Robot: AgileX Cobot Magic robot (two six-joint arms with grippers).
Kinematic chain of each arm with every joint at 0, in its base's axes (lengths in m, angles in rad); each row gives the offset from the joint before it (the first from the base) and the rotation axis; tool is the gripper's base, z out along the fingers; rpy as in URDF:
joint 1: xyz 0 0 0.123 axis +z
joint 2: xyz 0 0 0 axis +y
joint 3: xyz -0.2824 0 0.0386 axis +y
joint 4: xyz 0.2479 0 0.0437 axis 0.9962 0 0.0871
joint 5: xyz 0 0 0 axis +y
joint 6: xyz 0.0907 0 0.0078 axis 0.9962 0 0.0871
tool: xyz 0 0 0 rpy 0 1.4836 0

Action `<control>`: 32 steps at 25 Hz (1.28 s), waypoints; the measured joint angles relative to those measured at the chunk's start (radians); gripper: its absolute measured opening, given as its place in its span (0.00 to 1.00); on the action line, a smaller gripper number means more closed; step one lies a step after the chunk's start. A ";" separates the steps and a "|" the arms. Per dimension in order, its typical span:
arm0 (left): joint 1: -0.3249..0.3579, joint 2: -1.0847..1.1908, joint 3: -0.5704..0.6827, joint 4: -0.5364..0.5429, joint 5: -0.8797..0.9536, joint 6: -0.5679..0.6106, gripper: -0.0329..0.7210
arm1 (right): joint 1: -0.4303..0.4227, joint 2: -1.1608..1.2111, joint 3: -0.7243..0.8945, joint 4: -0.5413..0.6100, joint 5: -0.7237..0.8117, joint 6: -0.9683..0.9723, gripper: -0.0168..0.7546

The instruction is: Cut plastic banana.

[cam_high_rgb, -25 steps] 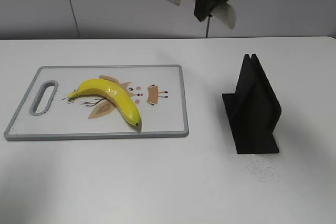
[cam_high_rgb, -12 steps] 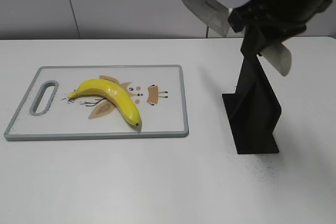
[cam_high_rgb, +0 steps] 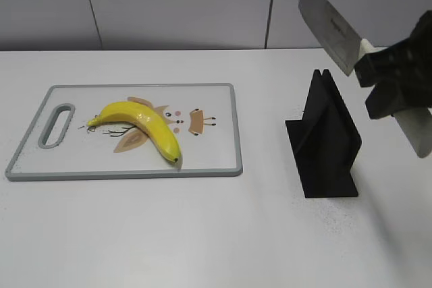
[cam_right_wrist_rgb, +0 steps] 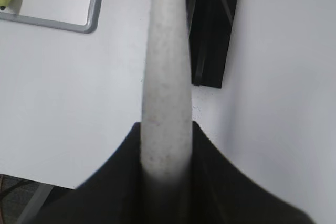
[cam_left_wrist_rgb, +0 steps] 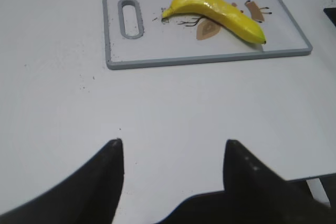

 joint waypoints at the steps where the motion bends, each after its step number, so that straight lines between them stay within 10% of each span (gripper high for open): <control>1: 0.000 -0.001 -0.002 0.011 0.015 -0.017 0.82 | 0.000 -0.014 0.020 -0.001 -0.001 0.019 0.23; 32: 0.002 -0.002 0.032 0.030 -0.112 -0.036 0.82 | 0.000 0.133 0.189 -0.076 -0.200 0.170 0.23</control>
